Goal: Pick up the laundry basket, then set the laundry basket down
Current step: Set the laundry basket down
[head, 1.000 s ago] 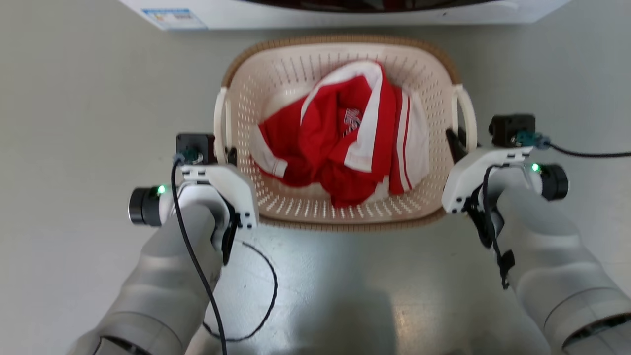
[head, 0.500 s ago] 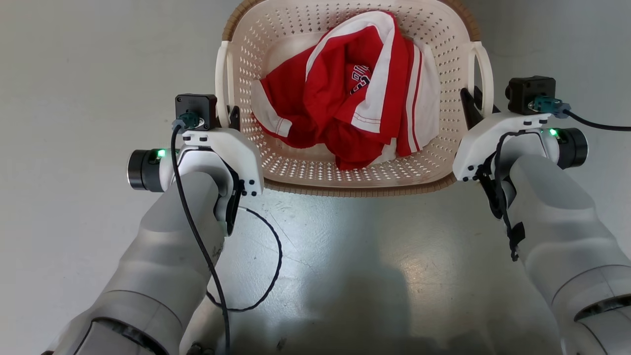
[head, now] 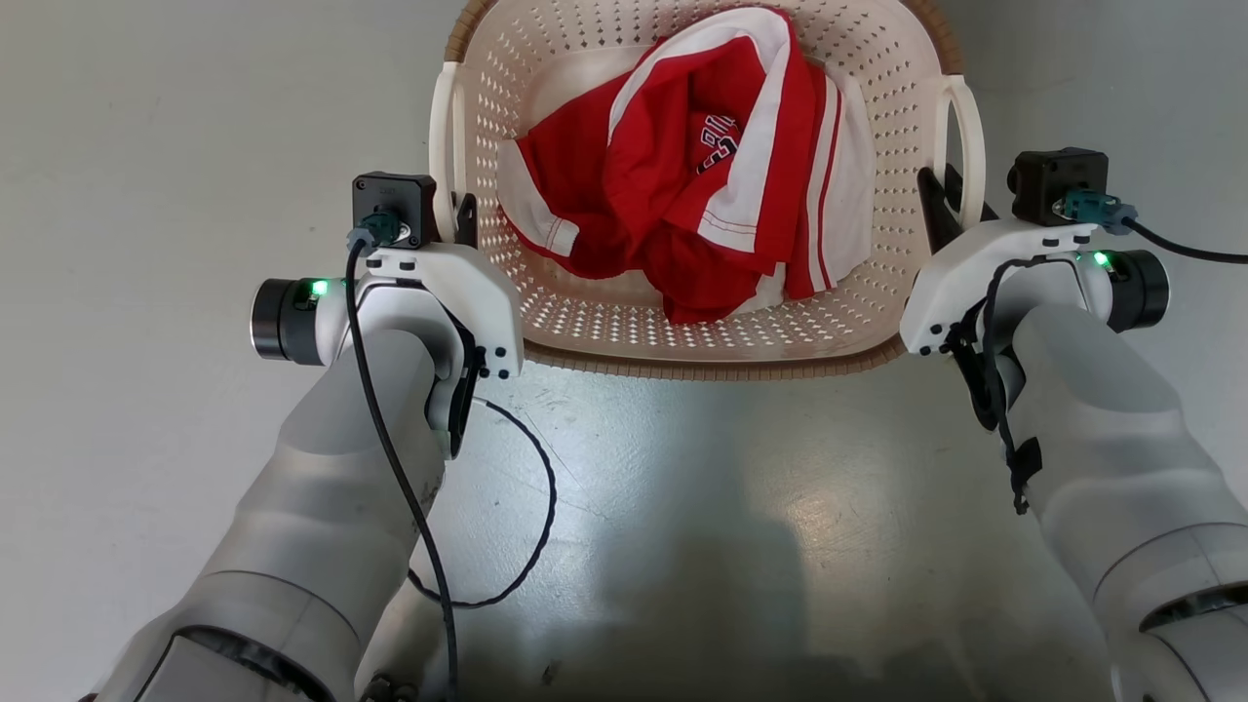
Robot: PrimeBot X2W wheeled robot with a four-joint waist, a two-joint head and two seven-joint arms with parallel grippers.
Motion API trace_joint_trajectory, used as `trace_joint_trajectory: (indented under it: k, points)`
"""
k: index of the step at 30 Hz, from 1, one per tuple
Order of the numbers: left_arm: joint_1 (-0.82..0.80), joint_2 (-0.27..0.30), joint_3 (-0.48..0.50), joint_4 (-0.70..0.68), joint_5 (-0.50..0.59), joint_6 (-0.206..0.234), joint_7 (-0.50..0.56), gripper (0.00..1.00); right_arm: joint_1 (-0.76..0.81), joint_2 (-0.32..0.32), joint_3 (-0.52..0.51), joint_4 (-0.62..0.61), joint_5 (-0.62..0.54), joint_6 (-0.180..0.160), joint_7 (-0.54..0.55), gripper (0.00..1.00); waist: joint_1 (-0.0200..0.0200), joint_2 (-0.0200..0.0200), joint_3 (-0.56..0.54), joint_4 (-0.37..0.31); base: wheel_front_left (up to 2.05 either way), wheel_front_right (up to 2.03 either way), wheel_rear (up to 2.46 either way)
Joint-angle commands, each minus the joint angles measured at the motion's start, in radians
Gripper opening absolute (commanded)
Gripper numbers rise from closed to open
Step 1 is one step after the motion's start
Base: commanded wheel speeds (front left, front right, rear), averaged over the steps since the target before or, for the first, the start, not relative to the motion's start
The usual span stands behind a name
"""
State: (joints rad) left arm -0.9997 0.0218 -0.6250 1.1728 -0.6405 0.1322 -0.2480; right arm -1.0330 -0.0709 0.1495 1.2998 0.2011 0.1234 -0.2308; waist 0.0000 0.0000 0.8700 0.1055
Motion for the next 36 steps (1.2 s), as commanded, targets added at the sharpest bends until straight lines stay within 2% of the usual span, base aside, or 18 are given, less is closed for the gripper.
trace_joint_trajectory:
  k: [1, 4, 6, 7, 8, 9, 11, 12, 14, 16, 17, 18, 19, 20, 21, 23, 36]
  points:
    - [-0.020, 0.042, 0.022, -0.010, 0.012, 0.012, -0.014, 0.00, 0.015, 0.021, 0.015, -0.009, -0.018, 0.007, -0.019, 0.02, 0.0000, 0.0000, 0.003, 0.000, 0.00, 0.00, 0.00]
    - [-0.023, 0.041, 0.030, -0.010, 0.022, 0.010, -0.014, 0.00, 0.010, 0.021, 0.014, -0.009, -0.017, 0.007, -0.020, 0.00, 0.0000, 0.0000, 0.010, 0.000, 0.00, 0.00, 0.00]
    - [-0.023, 0.040, 0.036, -0.010, 0.027, 0.009, -0.014, 0.00, 0.008, 0.021, 0.013, -0.009, -0.018, 0.007, -0.021, 0.03, 0.0000, 0.0000, 0.012, 0.000, 0.00, 0.00, 0.00]
    - [-0.022, 0.040, 0.039, -0.009, 0.030, 0.009, -0.014, 0.00, 0.007, 0.021, 0.014, -0.009, -0.018, 0.007, -0.022, 0.11, 0.0000, 0.0000, 0.012, 0.000, 0.00, 0.00, 0.00]
    - [-0.021, 0.039, 0.042, -0.009, 0.032, 0.009, -0.014, 0.00, 0.006, 0.021, 0.014, -0.009, -0.019, 0.007, -0.023, 0.24, 0.0000, 0.0000, 0.012, 0.000, 0.00, 0.00, 0.00]
    - [-0.019, 0.039, 0.045, -0.008, 0.034, 0.009, -0.014, 0.00, 0.005, 0.021, 0.013, -0.009, -0.020, 0.007, -0.024, 0.40, 0.0000, 0.0000, 0.011, 0.000, 0.00, 0.00, 0.00]
    - [-0.017, 0.037, 0.051, -0.005, 0.036, 0.008, -0.014, 0.00, 0.005, 0.021, 0.013, -0.009, -0.022, 0.007, -0.025, 0.45, 0.0000, 0.0000, 0.010, 0.001, 0.00, 0.00, 0.00]
    - [-0.015, 0.037, 0.053, -0.001, 0.037, 0.006, -0.014, 0.13, 0.005, 0.021, 0.013, -0.009, -0.023, 0.007, -0.025, 0.48, 0.0000, 0.0000, 0.009, 0.000, 0.00, 0.00, 0.00]
    - [-0.014, 0.036, 0.058, 0.005, 0.037, 0.003, -0.014, 0.32, 0.004, 0.021, 0.012, -0.009, -0.026, 0.007, -0.027, 0.82, 0.0000, 0.0000, 0.008, -0.001, 0.00, 0.00, 0.00]
    - [-0.014, 0.035, 0.065, 0.007, 0.037, 0.002, -0.014, 0.40, 0.001, 0.021, 0.008, -0.009, -0.032, 0.007, -0.028, 1.00, 0.0000, 0.0000, 0.009, -0.002, 0.00, 0.00, 0.00]
    - [-0.014, 0.034, 0.068, 0.008, 0.037, 0.003, -0.014, 0.52, 0.000, 0.021, 0.005, -0.009, -0.036, 0.007, -0.028, 1.00, 0.0000, 0.0000, 0.009, -0.002, 0.00, 0.00, 0.00]
    - [-0.013, 0.034, 0.071, 0.008, 0.038, 0.003, -0.014, 0.83, -0.001, 0.021, 0.001, -0.009, -0.040, 0.007, -0.028, 1.00, 0.0000, 0.0000, 0.009, -0.002, 0.00, 0.00, 0.00]
    - [-0.012, 0.033, 0.074, 0.009, 0.038, 0.003, -0.014, 0.90, -0.001, 0.021, -0.002, -0.009, -0.043, 0.007, -0.029, 1.00, 0.0000, 0.0000, 0.009, -0.002, 0.00, 0.00, 0.00]
    - [-0.012, 0.033, 0.077, 0.009, 0.038, 0.003, -0.014, 0.89, -0.002, 0.021, -0.006, -0.009, -0.047, 0.007, -0.029, 1.00, 0.0000, 0.0000, 0.008, -0.002, 0.00, 0.00, 0.00]
    - [-0.011, 0.032, 0.082, 0.006, 0.041, 0.006, -0.014, 0.98, -0.003, 0.021, -0.010, -0.009, -0.052, 0.007, -0.030, 1.00, 0.0000, 0.0000, 0.007, -0.002, 0.00, 0.00, 0.00]
    - [-0.009, 0.032, 0.088, 0.001, 0.045, 0.008, -0.014, 1.00, -0.003, 0.021, -0.011, -0.009, -0.053, 0.007, -0.030, 1.00, 0.0000, 0.0000, 0.005, -0.002, 0.00, 0.00, 0.00]
    - [0.028, 0.047, 0.139, -0.044, 0.091, 0.010, -0.014, 1.00, 0.041, 0.021, -0.006, -0.034, -0.018, 0.007, -0.031, 1.00, 0.0000, 0.0000, -0.056, -0.025, 0.00, 0.00, 0.00]
